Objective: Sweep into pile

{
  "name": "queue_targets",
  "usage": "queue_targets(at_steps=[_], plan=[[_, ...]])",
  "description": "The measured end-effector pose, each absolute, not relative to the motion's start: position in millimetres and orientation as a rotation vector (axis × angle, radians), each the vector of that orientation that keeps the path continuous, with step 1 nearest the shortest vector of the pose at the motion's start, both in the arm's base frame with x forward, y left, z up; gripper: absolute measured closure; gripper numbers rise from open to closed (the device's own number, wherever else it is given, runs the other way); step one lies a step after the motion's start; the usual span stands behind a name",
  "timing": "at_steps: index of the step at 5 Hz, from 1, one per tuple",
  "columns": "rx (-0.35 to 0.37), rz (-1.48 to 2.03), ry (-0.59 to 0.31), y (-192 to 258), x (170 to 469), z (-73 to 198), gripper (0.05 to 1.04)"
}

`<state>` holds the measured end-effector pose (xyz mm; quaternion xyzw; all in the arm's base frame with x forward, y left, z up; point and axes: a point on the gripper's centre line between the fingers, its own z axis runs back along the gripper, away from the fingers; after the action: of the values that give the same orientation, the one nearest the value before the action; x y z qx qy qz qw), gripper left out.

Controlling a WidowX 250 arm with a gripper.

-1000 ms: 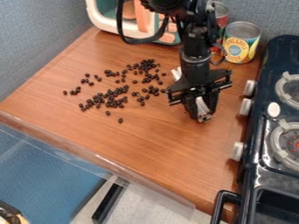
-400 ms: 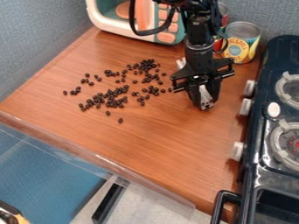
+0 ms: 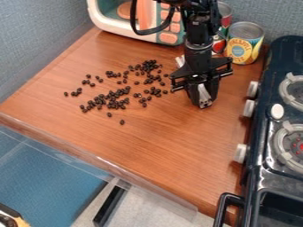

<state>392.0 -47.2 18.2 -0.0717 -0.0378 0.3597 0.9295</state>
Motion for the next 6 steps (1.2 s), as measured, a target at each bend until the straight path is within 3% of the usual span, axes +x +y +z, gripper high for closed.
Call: queue_targets(at_steps=[3, 6], plan=[[-0.132, 0.778, -0.116, -21.5, 369.6, 11.6, 0.711], [-0.182, 0.781, -0.055, 5.5, 344.6, 9.9, 0.711]])
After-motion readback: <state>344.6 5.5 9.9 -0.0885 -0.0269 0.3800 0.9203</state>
